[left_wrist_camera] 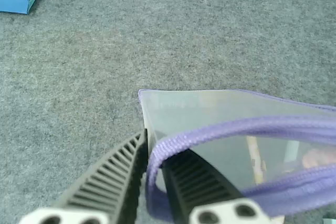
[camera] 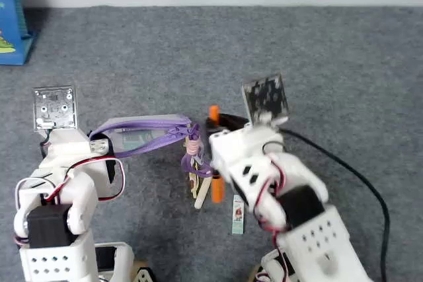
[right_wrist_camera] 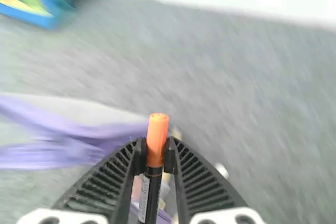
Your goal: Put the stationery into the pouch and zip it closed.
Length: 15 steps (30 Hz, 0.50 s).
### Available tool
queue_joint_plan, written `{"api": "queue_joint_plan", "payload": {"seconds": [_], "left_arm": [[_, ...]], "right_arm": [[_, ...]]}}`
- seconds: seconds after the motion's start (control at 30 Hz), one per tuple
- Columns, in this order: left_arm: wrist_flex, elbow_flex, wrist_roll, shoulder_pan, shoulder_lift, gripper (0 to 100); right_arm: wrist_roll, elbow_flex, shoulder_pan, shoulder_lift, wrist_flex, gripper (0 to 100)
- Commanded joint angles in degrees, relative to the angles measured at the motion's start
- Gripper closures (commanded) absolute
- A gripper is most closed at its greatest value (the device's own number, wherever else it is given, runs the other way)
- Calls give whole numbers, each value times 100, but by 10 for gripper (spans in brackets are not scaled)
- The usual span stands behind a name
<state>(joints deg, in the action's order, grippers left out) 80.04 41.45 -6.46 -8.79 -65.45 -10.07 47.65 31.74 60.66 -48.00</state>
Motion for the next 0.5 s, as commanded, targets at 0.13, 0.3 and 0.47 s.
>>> {"api": "queue_joint_plan", "payload": {"seconds": [0.13,0.3,0.47], "left_arm": [[35,-154,-35,9,0,989],[35,-154,-35,9,0,989],[35,-154,-35,9,0,989]], "right_arm": [[105,-677,602,567,989,991],[105,-677,1051,664,1912,991],[510,-668,1516,620,2932,991]]}}
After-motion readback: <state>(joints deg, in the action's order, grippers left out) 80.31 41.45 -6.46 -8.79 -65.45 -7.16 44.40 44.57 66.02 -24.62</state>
